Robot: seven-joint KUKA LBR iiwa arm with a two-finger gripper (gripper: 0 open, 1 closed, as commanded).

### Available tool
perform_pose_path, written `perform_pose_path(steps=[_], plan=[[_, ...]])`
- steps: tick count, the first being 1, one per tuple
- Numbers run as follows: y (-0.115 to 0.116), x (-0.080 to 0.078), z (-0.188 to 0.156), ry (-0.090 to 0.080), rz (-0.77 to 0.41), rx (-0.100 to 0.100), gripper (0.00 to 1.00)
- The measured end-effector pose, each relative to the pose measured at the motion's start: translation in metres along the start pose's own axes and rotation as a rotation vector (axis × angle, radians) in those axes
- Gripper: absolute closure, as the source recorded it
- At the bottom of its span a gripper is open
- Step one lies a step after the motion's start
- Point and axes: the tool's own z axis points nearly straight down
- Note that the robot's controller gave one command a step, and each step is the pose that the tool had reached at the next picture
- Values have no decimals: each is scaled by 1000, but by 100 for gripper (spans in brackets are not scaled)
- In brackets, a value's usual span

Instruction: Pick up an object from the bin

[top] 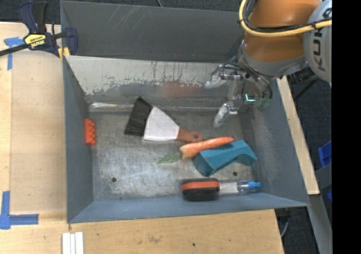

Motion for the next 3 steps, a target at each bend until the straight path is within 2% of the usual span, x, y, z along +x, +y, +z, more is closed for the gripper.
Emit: perform_pose_path(steps=[2,3], plan=[[-3,-1,-1,-12,-19,-1,0],[-13,16,59,-12,-233,2,0]])
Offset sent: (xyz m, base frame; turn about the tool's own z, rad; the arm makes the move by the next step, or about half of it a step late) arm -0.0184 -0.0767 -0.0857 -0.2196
